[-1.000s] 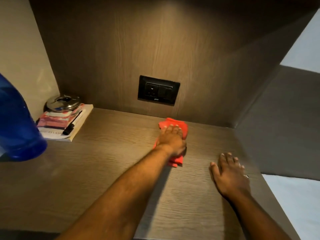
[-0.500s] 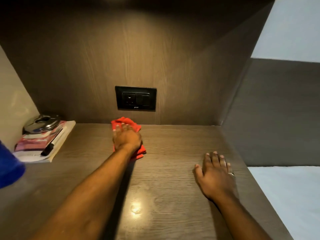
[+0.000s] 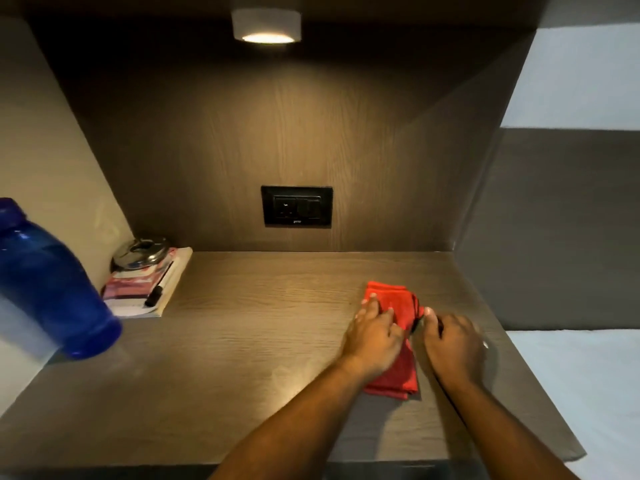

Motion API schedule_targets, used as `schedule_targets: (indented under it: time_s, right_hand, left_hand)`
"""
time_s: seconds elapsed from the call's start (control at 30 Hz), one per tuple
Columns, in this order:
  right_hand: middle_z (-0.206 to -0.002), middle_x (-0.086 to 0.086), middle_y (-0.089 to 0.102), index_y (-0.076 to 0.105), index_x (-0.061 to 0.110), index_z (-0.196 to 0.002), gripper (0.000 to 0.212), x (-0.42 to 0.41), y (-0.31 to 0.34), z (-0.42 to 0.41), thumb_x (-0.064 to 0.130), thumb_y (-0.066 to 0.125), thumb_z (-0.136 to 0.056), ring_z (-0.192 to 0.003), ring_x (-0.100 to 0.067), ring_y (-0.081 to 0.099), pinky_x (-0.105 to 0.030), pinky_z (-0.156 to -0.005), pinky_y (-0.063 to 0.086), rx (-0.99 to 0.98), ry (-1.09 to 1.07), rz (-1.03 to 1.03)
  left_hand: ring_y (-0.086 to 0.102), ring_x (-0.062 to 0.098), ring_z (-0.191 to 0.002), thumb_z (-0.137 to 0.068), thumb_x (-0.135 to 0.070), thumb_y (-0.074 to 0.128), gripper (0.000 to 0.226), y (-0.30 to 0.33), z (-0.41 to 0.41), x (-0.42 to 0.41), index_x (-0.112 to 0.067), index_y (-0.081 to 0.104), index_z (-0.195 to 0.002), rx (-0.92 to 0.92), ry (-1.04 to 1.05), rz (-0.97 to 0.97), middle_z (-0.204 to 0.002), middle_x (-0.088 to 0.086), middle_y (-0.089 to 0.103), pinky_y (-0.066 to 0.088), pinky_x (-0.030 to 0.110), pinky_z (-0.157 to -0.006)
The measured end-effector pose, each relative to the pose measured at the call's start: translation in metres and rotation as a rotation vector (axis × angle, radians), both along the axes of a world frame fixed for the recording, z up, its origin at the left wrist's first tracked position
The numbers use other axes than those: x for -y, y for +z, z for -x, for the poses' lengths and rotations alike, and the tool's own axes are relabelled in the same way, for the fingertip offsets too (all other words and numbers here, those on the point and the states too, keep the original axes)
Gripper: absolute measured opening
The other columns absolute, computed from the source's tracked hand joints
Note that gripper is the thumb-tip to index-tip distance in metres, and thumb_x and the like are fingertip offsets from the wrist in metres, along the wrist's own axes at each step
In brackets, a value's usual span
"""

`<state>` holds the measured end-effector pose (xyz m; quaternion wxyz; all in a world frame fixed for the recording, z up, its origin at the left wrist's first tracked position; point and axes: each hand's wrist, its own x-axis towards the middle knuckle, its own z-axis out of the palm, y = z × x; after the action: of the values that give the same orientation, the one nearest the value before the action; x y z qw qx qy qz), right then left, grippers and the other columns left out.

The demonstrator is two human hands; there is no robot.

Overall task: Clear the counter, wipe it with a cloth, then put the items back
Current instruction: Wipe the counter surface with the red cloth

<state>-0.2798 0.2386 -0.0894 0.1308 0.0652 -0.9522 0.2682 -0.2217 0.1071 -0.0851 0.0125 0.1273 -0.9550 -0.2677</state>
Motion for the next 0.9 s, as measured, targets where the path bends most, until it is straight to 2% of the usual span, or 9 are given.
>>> schedule_targets:
  time_s: [0.1, 0.27, 0.37, 0.47, 0.57, 0.67, 0.73, 0.83, 0.9]
  right_hand:
    - [-0.084, -0.013, 0.071, 0.071, 0.013, -0.076, 0.060, 0.019, 0.011, -0.024, 0.068, 0.047, -0.082, -0.087, -0.035, 0.066, -0.035, -0.074, 0.052, 0.187, -0.047, -0.072]
    - [-0.119, -0.013, 0.068, 0.068, 0.014, -0.112, 0.050, 0.050, 0.017, -0.025, 0.050, 0.063, -0.077, -0.111, -0.034, 0.063, -0.035, -0.088, 0.050, 0.507, -0.082, -0.056]
    - [-0.121, -0.015, 0.067, 0.066, 0.013, -0.115, 0.047, 0.043, 0.021, -0.027, 0.042, 0.063, -0.078, -0.111, -0.035, 0.063, -0.035, -0.088, 0.050, 0.543, -0.065, 0.069]
    - [-0.114, -0.019, 0.068, 0.064, 0.009, -0.102, 0.030, 0.029, 0.023, -0.044, 0.033, 0.064, -0.083, -0.105, -0.035, 0.064, -0.033, -0.082, 0.047, 0.549, -0.068, 0.232]
    - [-0.100, -0.018, 0.066, 0.063, 0.006, -0.099, 0.020, 0.011, 0.027, -0.062, 0.020, 0.067, -0.086, -0.088, -0.024, 0.060, -0.031, -0.074, 0.044, 0.613, -0.086, 0.544]
    - [-0.094, -0.024, 0.068, 0.067, 0.000, -0.093, 0.016, -0.020, 0.036, -0.085, 0.014, 0.068, -0.087, -0.074, -0.024, 0.058, -0.039, -0.073, 0.052, 0.653, -0.140, 0.868]
    - [-0.092, -0.022, 0.069, 0.068, 0.008, -0.082, 0.010, -0.045, 0.040, -0.104, 0.016, 0.066, -0.088, -0.072, -0.024, 0.059, -0.037, -0.071, 0.052, 0.657, -0.171, 0.985]
    - [-0.108, -0.021, 0.070, 0.069, 0.013, -0.096, 0.018, -0.097, 0.041, -0.121, 0.028, 0.061, -0.091, -0.088, -0.031, 0.067, -0.045, -0.080, 0.056, 0.716, -0.262, 1.143]
    - [-0.100, -0.017, 0.073, 0.067, 0.016, -0.106, 0.032, -0.137, 0.039, -0.127, 0.042, 0.058, -0.089, -0.079, -0.029, 0.070, -0.042, -0.065, 0.059, 0.783, -0.332, 1.293]
  left_hand:
    - [0.050, 0.034, -0.120, -0.086, -0.046, 0.053, 0.041, 0.012, -0.019, 0.024, -0.015, 0.063, -0.112, 0.002, 0.286, 0.097, -0.124, 0.013, 0.059, 0.042, 0.037, -0.098]
    - [0.065, 0.034, -0.101, -0.078, -0.029, 0.062, 0.031, 0.025, -0.018, 0.026, -0.008, 0.067, -0.100, 0.179, 0.374, -0.195, -0.107, 0.014, 0.070, 0.053, 0.034, -0.078]
    - [0.070, 0.032, -0.087, -0.072, -0.020, 0.066, 0.025, 0.027, -0.017, 0.024, -0.002, 0.067, -0.088, 0.166, 0.382, -0.421, -0.088, 0.017, 0.071, 0.053, 0.034, -0.065]
    - [0.065, 0.024, -0.067, -0.068, -0.018, 0.068, 0.014, 0.032, -0.028, 0.011, -0.006, 0.061, -0.069, 0.173, 0.319, -0.554, -0.071, 0.011, 0.065, 0.047, 0.031, -0.059]
    - [0.063, 0.025, -0.065, -0.072, -0.020, 0.066, 0.014, 0.037, -0.039, -0.006, -0.007, 0.063, -0.070, 0.159, 0.261, -0.566, -0.071, 0.013, 0.066, 0.046, 0.029, -0.057]
    - [0.052, 0.017, -0.045, -0.081, -0.009, 0.055, 0.017, 0.048, -0.048, -0.024, -0.011, 0.058, -0.065, 0.210, 0.162, -0.841, -0.056, 0.007, 0.057, 0.039, 0.020, -0.049]
    - [0.052, 0.016, -0.044, -0.084, -0.002, 0.048, 0.019, 0.057, -0.054, -0.043, -0.012, 0.056, -0.069, 0.207, 0.133, -1.042, -0.055, 0.006, 0.055, 0.042, 0.021, -0.051]
    - [0.053, 0.020, -0.051, -0.082, 0.005, 0.047, 0.025, 0.058, -0.049, -0.105, -0.012, 0.056, -0.065, 0.139, 0.084, -1.135, -0.060, 0.011, 0.053, 0.043, 0.026, -0.056]
    - [0.053, 0.023, -0.058, -0.080, 0.004, 0.050, 0.024, 0.058, -0.047, -0.157, -0.010, 0.059, -0.064, 0.121, 0.043, -1.138, -0.063, 0.012, 0.055, 0.045, 0.029, -0.060]
